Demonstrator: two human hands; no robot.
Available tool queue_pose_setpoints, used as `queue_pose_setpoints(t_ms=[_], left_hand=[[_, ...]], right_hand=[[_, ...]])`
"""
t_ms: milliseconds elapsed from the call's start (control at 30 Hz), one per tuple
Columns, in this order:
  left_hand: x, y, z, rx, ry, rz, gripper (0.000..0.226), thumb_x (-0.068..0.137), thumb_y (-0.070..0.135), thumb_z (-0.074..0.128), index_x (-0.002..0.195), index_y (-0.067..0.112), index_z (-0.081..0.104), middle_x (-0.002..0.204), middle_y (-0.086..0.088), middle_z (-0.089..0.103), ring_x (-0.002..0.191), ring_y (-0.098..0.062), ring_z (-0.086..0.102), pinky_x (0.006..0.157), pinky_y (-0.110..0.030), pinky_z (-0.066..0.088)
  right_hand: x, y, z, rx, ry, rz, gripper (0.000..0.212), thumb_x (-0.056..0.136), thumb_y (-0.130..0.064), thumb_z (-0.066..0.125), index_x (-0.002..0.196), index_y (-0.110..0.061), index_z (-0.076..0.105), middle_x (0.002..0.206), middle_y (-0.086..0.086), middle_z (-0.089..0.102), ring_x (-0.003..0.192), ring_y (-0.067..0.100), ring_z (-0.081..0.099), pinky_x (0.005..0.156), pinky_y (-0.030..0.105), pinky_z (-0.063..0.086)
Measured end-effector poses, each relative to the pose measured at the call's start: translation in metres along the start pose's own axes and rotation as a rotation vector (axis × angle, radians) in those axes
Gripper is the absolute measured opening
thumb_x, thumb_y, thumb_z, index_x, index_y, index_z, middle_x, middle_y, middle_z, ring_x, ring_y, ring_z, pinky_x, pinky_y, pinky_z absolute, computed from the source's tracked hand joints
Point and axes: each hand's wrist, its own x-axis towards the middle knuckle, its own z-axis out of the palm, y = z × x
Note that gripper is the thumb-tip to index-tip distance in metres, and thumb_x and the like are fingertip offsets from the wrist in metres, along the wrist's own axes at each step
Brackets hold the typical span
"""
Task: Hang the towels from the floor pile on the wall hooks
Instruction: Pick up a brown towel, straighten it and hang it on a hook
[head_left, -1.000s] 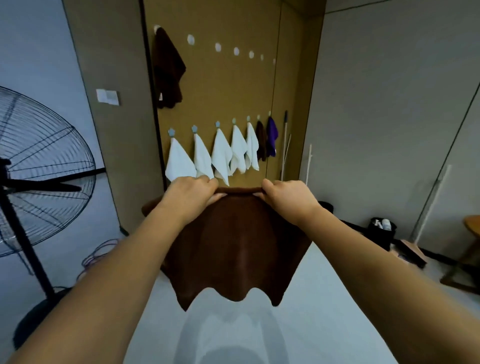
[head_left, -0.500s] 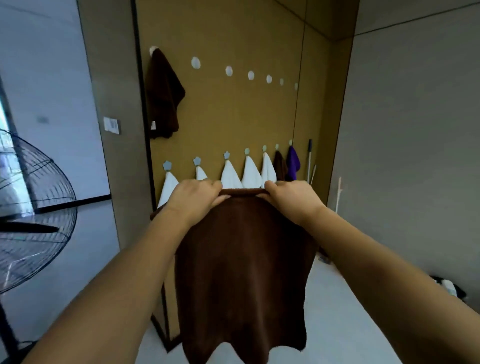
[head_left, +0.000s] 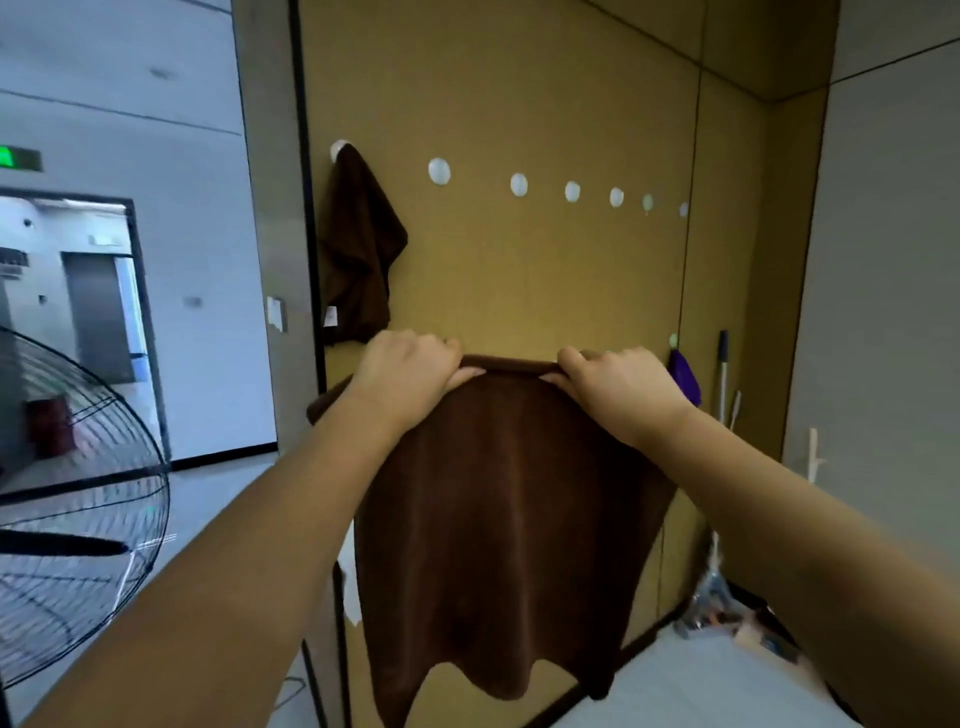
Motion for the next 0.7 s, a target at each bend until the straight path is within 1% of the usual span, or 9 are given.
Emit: queue_pose_setpoints(t_ms=[67,133,233,300,367,433,500,600,700], left_hand=[[0.020,-0.008,0.025,0.023,-0.055,-0.035,0.054,0.097,0.053,0.023,0.105,0.010,0.055,0.097,-0.007,0.065,0.091,-0.026,0.063,0.065,-0.033,0.039],[0.038,-0.019,0.046,0.065,-0.053,-0.043,0.052,0.098,0.053,0.024,0.107,0.011,0.054,0.099,-0.006,0.064,0.092,-0.026,0.063,0.065,-0.032,0.038],[0.073,-0.050,0.084,0.085,-0.027,-0.053,0.051,0.097,0.052,0.026,0.107,0.010,0.053,0.099,-0.006,0.063,0.090,-0.025,0.062,0.062,-0.030,0.033],[0.094,-0.071,0.103,0.085,-0.006,-0.069,0.051,0.097,0.052,0.026,0.106,0.011,0.054,0.098,-0.006,0.064,0.088,-0.025,0.062,0.062,-0.030,0.037],[0.118,-0.091,0.122,0.095,0.032,-0.086,0.051,0.096,0.054,0.026,0.106,0.012,0.055,0.096,-0.006,0.064,0.086,-0.024,0.063,0.065,-0.032,0.044],[0.142,-0.105,0.141,0.102,0.051,-0.097,0.051,0.096,0.054,0.026,0.105,0.013,0.055,0.094,-0.005,0.064,0.084,-0.023,0.062,0.067,-0.033,0.047],[0.164,-0.110,0.156,0.134,0.041,-0.089,0.050,0.096,0.054,0.026,0.103,0.014,0.055,0.092,-0.004,0.063,0.082,-0.022,0.062,0.063,-0.031,0.043],[0.197,-0.113,0.176,0.173,0.024,-0.075,0.048,0.097,0.053,0.028,0.102,0.012,0.055,0.095,-0.006,0.063,0.086,-0.025,0.061,0.062,-0.031,0.035],[0.225,-0.118,0.194,0.219,0.026,-0.103,0.048,0.097,0.051,0.029,0.101,0.010,0.053,0.097,-0.008,0.062,0.087,-0.027,0.060,0.061,-0.031,0.031]], right_hand=[[0.029,0.008,0.022,0.009,0.025,0.002,0.044,0.100,-0.048,0.020,0.106,-0.013,0.047,0.086,0.002,0.061,0.074,0.027,0.062,0.063,0.036,0.051],[0.059,0.016,0.041,0.023,0.055,0.011,0.044,0.100,-0.047,0.021,0.106,-0.012,0.047,0.089,0.004,0.061,0.076,0.030,0.061,0.063,0.036,0.049],[0.118,0.025,0.070,-0.003,0.102,-0.013,0.044,0.100,-0.046,0.023,0.107,-0.010,0.047,0.091,0.007,0.061,0.077,0.033,0.060,0.056,0.031,0.035],[0.153,0.030,0.082,-0.006,0.136,-0.016,0.044,0.100,-0.046,0.023,0.108,-0.009,0.047,0.089,0.007,0.060,0.075,0.032,0.059,0.055,0.030,0.031],[0.186,0.037,0.096,0.015,0.188,0.007,0.043,0.100,-0.046,0.024,0.108,-0.010,0.047,0.081,0.005,0.054,0.071,0.030,0.057,0.055,0.030,0.030],[0.215,0.047,0.111,0.045,0.223,0.037,0.042,0.100,-0.046,0.025,0.106,-0.010,0.047,0.075,0.001,0.046,0.064,0.027,0.048,0.055,0.030,0.031],[0.238,0.057,0.127,0.070,0.229,0.071,0.041,0.100,-0.046,0.026,0.104,-0.010,0.047,0.074,0.001,0.045,0.062,0.023,0.043,0.055,0.030,0.032],[0.270,0.076,0.150,0.116,0.249,0.115,0.039,0.099,-0.046,0.028,0.097,-0.011,0.045,0.073,0.002,0.046,0.063,0.023,0.045,0.056,0.031,0.033],[0.302,0.094,0.169,0.179,0.290,0.138,0.035,0.099,-0.046,0.029,0.090,-0.014,0.039,0.071,0.003,0.047,0.064,0.023,0.048,0.055,0.031,0.032]])
